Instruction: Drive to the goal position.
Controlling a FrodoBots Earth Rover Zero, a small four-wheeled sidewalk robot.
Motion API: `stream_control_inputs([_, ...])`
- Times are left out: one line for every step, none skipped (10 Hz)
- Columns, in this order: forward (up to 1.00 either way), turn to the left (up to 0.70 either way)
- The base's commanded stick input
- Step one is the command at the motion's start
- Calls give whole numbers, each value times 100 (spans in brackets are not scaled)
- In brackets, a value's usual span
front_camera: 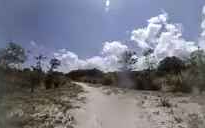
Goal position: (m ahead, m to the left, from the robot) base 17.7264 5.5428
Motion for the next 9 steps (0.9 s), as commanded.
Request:
stream_control_inputs([85,-1])
stream_control_inputs([85,-1])
stream_control_inputs([85,-1])
stream_control_inputs([85,-1])
stream_control_inputs([85,-1])
stream_control_inputs([85,-1])
stream_control_inputs([85,-1])
stream_control_inputs([85,-1])
stream_control_inputs([85,-1])
